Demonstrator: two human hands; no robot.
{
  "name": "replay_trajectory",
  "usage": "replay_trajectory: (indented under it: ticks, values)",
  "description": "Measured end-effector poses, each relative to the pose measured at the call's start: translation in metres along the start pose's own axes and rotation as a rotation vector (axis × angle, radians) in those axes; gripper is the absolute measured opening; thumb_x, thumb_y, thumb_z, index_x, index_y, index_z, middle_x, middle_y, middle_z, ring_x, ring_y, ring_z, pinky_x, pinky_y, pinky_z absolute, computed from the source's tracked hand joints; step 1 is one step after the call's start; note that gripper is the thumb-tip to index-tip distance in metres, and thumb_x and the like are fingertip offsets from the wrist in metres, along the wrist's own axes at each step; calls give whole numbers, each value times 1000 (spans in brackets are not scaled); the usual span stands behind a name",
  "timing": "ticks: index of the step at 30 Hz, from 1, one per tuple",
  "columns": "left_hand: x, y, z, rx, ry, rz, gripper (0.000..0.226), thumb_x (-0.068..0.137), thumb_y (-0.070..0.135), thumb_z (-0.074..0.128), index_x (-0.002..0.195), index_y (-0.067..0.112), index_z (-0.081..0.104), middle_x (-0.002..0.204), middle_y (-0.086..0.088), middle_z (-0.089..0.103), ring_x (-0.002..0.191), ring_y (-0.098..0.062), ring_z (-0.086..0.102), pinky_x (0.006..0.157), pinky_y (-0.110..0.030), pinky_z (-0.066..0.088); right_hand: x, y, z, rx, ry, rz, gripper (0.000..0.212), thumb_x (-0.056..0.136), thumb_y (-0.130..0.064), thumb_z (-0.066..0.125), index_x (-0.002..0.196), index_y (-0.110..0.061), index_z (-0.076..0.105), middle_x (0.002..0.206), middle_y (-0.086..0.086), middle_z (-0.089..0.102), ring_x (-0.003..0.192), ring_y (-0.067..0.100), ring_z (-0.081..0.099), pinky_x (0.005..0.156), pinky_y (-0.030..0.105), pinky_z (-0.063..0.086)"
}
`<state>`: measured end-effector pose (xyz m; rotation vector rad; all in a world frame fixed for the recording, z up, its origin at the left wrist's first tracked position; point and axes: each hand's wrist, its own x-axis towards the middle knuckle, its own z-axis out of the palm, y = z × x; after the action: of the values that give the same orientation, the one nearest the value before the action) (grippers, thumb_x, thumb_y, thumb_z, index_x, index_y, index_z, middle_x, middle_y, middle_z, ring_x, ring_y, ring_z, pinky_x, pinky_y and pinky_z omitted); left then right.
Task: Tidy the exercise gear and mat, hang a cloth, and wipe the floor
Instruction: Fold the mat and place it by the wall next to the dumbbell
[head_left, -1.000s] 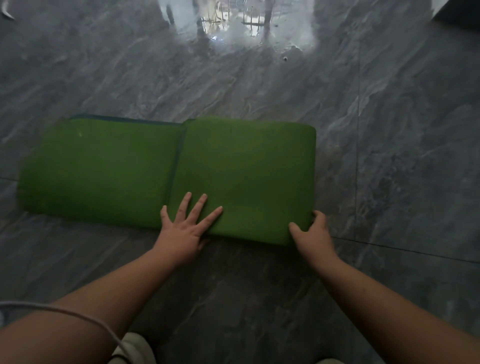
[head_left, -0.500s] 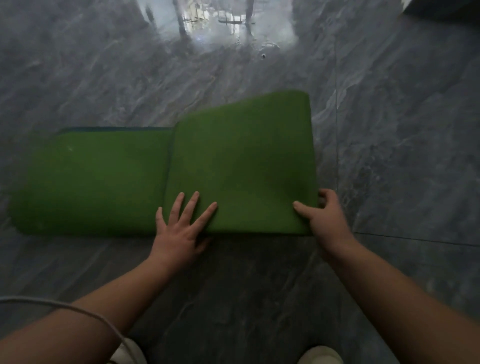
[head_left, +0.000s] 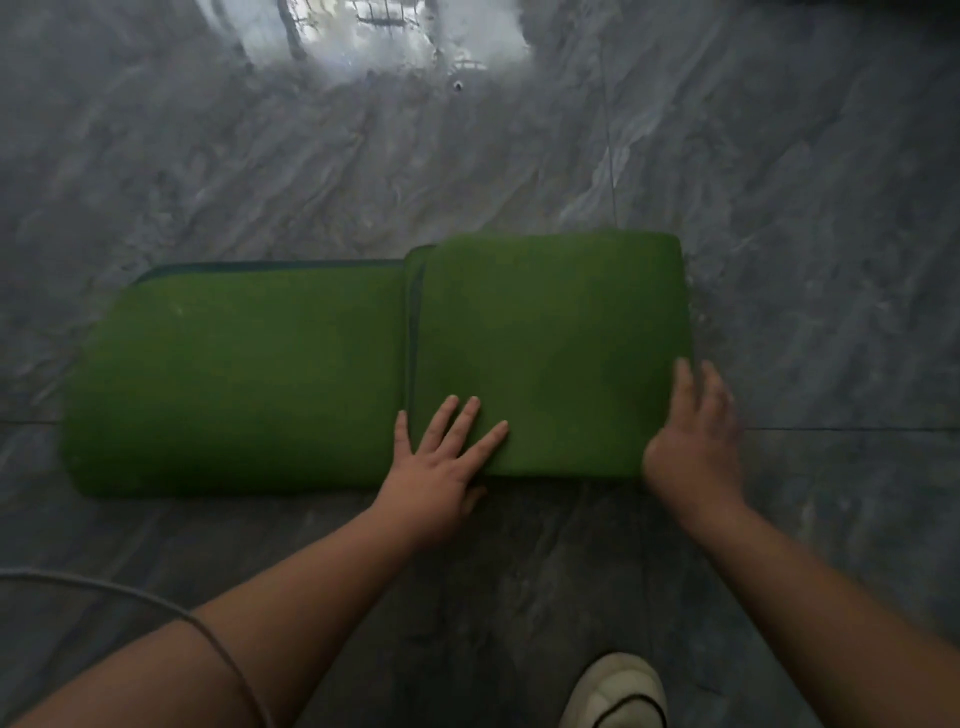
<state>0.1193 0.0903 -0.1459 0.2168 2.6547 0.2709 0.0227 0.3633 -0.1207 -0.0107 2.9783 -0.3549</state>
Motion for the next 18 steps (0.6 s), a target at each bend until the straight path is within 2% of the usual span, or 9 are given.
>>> replay_trajectory:
  ticks: [1, 3, 5, 8, 10, 12, 13, 15, 18]
  values:
    - [-3, -5, -1, -29, 18, 21, 78, 95, 51, 41, 152, 45, -12, 162, 5, -21, 148, -19, -25, 114, -69, -2, 1, -14, -2, -49, 1, -172, 77, 72, -4, 46, 148, -5, 36, 153, 23, 33, 138, 42, 31, 115, 52, 25]
    - [-11, -18, -1, -51, 65, 57, 77, 90, 50, 40, 156, 38, 1, 166, 1, -3, 151, -18, -13, 116, -66, 12, -3, -52, -4, -20, -112, -456, 78, 66, -4, 50, 144, -5, 46, 153, 18, 39, 143, 36, 32, 120, 49, 23]
    - [-24, -33, 2, -46, 89, 43, 78, 86, 50, 41, 156, 28, 13, 165, -5, 12, 152, -20, 2, 113, -63, 26, -20, -93, 6, -2, -246, -681, 75, 71, -6, 59, 145, -6, 46, 154, 14, 41, 145, 30, 33, 121, 45, 20]
    - [-44, -57, 6, -58, 112, -4, 82, 83, 44, 51, 154, 20, 18, 162, -11, 20, 149, -29, 14, 110, -62, 32, -48, -140, 35, -82, -327, -937, 73, 86, -28, 58, 152, -10, 33, 160, 10, 30, 148, 28, 27, 120, 51, 22]
    - [-56, -72, 10, -57, 118, -58, 89, 82, 37, 62, 155, 19, 15, 162, -12, 20, 149, -32, 18, 113, -60, 29, -61, -159, 51, -182, -383, -909, 79, 93, -42, 50, 157, -10, 16, 165, 11, 13, 152, 31, 13, 119, 60, 14]
    - [-65, -84, 9, -63, 116, -145, 90, 84, 33, 63, 157, 22, 11, 164, -6, 10, 151, -31, 14, 117, -58, 21, -66, -168, 61, -308, -406, -832, 86, 94, -49, 48, 157, -8, 7, 165, 17, 1, 152, 35, 1, 117, 65, 6]
    - [-68, -90, 9, -51, 104, -194, 87, 88, 34, 58, 157, 25, 7, 164, -1, 2, 152, -29, 7, 119, -58, 13, -66, -169, 65, -349, -400, -830, 88, 92, -49, 52, 157, -7, 10, 164, 20, 3, 152, 37, 2, 115, 67, 7]
    - [-72, -99, 9, -6, 37, -273, 79, 94, 41, 48, 157, 31, 1, 164, 4, -8, 152, -27, -7, 119, -58, -1, -60, -165, 71, -393, -384, -863, 88, 82, -41, 68, 153, -9, 27, 160, 24, 22, 148, 39, 18, 110, 69, 19]
    - [-71, -107, 10, 8, -29, -276, 72, 98, 43, 40, 156, 33, -2, 166, 1, -6, 152, -27, -10, 119, -56, -4, -41, -159, 78, -397, -351, -920, 89, 64, -37, 82, 143, -15, 46, 148, 21, 44, 135, 35, 35, 98, 61, 30]
